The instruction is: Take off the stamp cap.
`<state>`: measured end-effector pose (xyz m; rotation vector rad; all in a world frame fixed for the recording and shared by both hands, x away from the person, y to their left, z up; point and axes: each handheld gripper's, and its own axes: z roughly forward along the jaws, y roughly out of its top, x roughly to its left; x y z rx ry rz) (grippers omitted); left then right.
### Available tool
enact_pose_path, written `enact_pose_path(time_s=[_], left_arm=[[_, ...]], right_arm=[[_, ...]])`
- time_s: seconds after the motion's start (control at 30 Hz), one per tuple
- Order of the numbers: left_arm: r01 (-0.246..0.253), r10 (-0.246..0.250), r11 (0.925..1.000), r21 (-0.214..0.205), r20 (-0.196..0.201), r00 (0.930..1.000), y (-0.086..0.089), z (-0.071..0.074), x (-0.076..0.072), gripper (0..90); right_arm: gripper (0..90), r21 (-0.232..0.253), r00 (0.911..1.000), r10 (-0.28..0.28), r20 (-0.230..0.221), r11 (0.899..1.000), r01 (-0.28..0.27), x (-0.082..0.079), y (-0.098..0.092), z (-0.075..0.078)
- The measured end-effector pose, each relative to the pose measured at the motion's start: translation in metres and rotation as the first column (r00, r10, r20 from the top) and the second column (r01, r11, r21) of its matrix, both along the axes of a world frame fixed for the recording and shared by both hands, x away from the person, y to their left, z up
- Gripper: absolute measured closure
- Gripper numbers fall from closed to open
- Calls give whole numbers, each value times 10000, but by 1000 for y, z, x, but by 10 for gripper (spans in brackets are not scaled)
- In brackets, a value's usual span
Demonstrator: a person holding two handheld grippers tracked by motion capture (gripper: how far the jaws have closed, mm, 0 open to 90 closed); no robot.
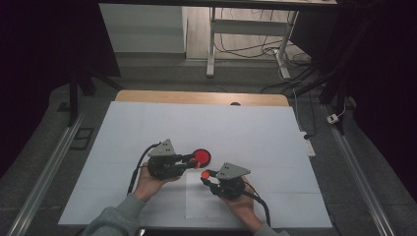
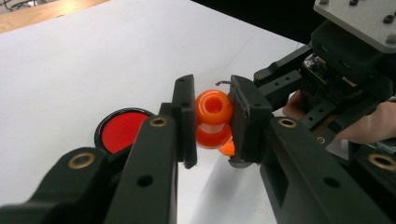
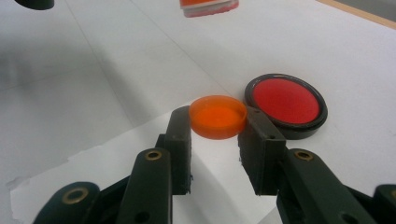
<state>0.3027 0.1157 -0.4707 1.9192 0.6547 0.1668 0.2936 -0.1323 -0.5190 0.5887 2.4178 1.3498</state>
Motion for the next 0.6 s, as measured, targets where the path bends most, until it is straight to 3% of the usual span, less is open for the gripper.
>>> enact_pose_path(time_s=[0.6], left_arm=[[-19,19,9999,120,-43,10000,0,-1,2,727]], right_arm=[[645,120,9995,-302,79,9995,301,1,-18,4]])
